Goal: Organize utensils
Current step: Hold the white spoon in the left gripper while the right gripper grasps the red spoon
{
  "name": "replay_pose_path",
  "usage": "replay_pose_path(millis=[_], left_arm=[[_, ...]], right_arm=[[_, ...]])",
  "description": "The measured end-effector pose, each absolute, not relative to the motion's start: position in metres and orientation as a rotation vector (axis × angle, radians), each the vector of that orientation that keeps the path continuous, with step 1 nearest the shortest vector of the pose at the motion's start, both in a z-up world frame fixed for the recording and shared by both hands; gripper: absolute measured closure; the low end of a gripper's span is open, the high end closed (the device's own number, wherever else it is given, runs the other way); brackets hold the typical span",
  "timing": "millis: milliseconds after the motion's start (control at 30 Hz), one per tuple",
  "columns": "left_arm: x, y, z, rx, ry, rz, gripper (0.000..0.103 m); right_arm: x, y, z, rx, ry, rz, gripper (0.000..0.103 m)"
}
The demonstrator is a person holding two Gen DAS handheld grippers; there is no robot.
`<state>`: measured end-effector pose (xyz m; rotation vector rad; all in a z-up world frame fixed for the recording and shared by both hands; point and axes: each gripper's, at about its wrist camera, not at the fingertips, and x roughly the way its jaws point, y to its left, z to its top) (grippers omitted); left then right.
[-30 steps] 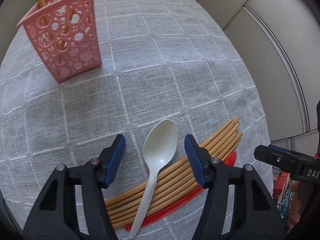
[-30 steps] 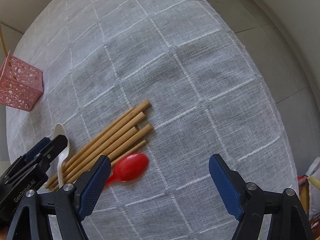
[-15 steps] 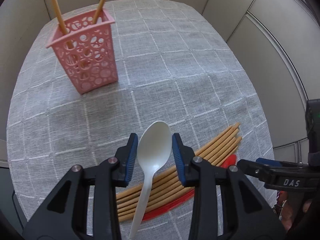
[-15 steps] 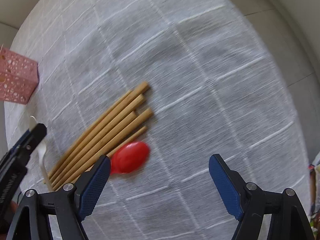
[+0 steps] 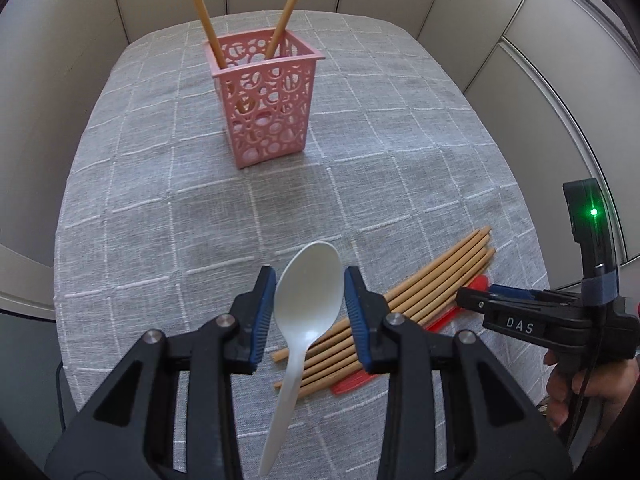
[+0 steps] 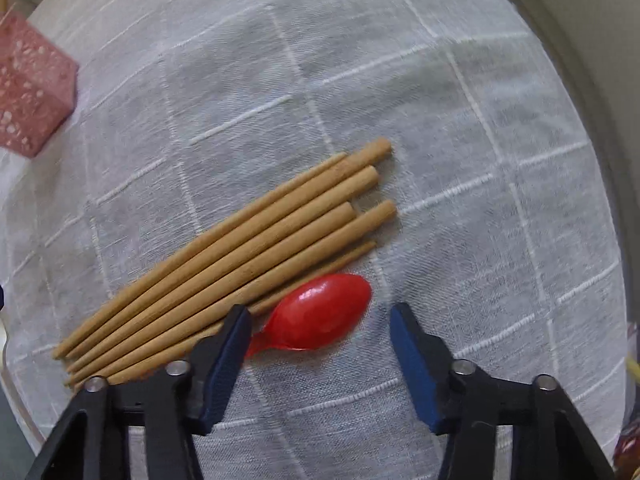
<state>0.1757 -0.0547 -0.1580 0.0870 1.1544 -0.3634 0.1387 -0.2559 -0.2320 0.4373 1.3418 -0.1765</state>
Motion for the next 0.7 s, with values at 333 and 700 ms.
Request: replay_pose_path(millis=[333, 700], left_arm=[[0.173, -0.033, -0.152, 0.045, 1.158, -0.352, 0.066], [0.170, -0.023, -0.145, 0.019, 1.148, -0.347, 0.066]], right_arm=[[0.126, -0.248, -0.224, 0.362, 1.332, -0.092, 0.080], [0.115, -0.288, -0.214, 0.466, 1.304, -0.068, 0.095]])
